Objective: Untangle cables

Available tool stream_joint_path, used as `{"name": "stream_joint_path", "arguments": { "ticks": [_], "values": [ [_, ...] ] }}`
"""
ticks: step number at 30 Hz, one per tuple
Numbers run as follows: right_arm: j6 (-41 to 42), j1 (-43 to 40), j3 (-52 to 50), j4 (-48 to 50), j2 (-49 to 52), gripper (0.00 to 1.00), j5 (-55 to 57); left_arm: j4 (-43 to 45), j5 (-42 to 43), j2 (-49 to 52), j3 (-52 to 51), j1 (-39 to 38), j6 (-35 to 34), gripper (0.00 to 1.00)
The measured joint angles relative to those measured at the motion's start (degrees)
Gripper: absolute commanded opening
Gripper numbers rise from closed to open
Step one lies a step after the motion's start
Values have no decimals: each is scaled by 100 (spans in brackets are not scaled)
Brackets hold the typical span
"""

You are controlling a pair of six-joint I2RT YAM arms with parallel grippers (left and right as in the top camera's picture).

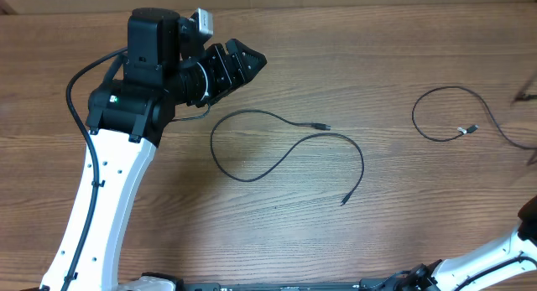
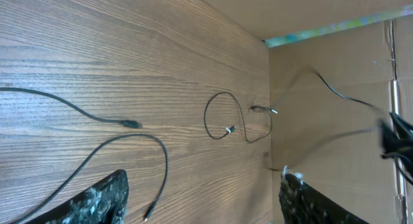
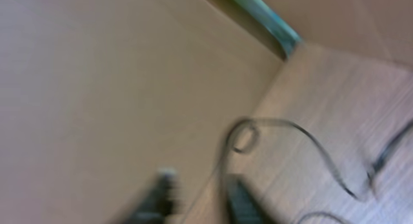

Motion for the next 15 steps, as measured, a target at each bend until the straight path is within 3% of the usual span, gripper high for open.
{"name": "stream_joint_path", "arguments": {
  "ticks": [1, 3, 9, 10, 15],
  "values": [
    [-2, 7, -103, -22, 61, 93, -4, 0, 0, 11, 0, 0, 11, 75],
    [-7, 31, -273, -214, 173, 96, -22, -7, 0, 59, 0, 0, 46, 76],
    [-20, 236, -308, -212, 219, 96, -931, 20, -17, 234, 0, 0, 55, 77],
    [-63, 365, -308, -216, 219, 96, -1185, 20, -46, 240, 0, 0, 76, 82],
    [-457, 1261, -308, -568, 153, 96, -1937, -42, -131, 240, 0, 33, 708, 85]
  ]
}}
